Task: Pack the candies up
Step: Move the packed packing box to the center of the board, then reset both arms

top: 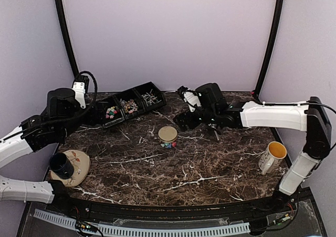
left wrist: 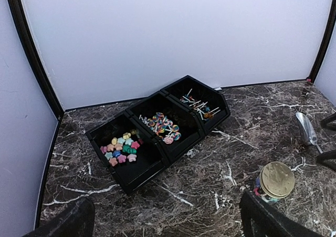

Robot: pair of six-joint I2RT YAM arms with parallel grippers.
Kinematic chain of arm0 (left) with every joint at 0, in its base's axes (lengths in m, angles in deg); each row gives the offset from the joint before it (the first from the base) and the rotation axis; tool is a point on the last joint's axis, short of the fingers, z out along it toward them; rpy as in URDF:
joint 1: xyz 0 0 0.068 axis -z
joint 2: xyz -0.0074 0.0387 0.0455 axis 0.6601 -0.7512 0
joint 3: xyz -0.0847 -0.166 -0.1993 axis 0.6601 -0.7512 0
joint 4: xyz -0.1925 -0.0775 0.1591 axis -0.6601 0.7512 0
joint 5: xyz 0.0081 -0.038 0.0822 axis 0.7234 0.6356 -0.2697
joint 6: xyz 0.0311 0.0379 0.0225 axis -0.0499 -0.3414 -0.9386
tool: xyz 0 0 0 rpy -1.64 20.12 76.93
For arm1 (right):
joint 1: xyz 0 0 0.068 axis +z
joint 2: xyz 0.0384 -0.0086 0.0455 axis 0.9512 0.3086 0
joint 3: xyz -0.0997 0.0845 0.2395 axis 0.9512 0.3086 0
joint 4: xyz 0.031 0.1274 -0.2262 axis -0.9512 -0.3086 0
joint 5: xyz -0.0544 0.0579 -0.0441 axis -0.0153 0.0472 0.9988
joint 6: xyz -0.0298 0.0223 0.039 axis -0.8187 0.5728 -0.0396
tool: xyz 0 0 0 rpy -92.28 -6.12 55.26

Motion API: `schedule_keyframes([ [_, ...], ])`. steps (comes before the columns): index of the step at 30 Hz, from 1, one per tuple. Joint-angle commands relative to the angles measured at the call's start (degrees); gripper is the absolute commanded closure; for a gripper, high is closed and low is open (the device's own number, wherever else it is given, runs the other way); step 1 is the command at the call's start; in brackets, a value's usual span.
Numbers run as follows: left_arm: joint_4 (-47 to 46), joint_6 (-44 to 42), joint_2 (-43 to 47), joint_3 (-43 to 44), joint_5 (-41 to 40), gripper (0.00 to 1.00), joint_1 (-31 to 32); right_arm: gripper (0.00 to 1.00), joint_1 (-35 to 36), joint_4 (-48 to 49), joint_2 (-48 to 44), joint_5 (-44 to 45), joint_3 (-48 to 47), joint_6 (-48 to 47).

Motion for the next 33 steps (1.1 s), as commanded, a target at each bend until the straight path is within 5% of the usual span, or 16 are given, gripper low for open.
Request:
schedule_keyframes([
  [1,4.01,-1.43,0.09,1.89,6.66,0.01,-4.65,0.02,-2.84,-3.91,-7.89,8.18,3.72,3.55],
  [14,4.55,-1.1,-5.45,1.21,19.38,0.01,-19.02,0.02,-15.07,-5.72,-40.37,17.6,21.54,9.39],
  [24,0.62,0.97,-4.32,-4.31,24.57,0.01,-27.43,0.02,-15.97,-12.27,-40.19,24.75,23.0,14.15],
  [33,-2.22,0.8,-3.97,-6.62,24.94,0.01,-28.01,0.03,-15.99,-7.37,-41.67,26.47,25.15,11.37],
])
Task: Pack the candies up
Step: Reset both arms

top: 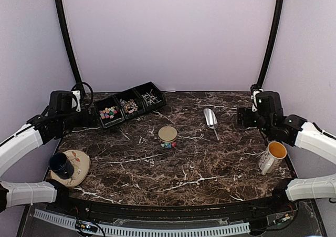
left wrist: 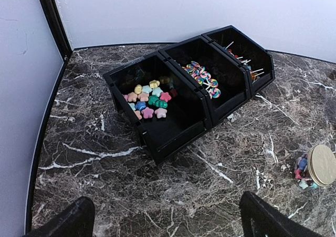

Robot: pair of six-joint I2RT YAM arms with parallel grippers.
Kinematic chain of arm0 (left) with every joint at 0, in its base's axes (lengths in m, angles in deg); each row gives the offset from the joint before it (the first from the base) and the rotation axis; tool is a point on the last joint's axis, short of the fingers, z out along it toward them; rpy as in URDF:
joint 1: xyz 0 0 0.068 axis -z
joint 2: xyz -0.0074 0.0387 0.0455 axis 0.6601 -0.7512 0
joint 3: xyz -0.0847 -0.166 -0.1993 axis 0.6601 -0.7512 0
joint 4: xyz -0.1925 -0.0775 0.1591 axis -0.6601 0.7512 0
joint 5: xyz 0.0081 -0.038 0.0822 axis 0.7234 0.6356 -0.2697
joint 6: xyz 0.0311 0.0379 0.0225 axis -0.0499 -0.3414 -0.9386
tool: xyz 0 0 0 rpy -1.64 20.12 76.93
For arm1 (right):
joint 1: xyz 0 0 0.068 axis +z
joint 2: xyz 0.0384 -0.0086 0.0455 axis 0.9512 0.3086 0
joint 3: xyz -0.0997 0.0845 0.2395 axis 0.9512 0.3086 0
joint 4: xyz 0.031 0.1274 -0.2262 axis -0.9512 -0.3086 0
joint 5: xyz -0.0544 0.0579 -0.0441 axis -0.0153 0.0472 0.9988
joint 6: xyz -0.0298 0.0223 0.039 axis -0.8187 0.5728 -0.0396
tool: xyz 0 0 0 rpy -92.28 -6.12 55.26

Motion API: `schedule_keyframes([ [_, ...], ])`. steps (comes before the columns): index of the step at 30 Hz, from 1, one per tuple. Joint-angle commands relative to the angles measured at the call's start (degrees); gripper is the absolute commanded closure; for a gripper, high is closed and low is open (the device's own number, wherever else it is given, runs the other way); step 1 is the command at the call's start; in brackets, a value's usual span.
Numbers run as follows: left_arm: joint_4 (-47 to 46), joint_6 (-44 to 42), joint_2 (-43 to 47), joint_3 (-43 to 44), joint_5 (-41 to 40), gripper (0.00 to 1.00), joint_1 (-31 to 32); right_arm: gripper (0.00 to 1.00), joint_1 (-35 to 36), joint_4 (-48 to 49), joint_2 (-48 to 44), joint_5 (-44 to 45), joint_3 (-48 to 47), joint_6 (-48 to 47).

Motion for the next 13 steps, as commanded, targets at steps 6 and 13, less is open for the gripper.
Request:
schedule_keyframes([
  [6,-5.68,0.35,2.58,-2.36,0.87,0.01,-0.35,0.02,-0.29,6.66,-5.66,1.86,2.83,-3.93],
  [13,-5.93,0.49,2.56,-2.51,1.0,0.01,-0.32,0.02,-0.24,7.44,-5.11,0.56,2.73,-4.76],
])
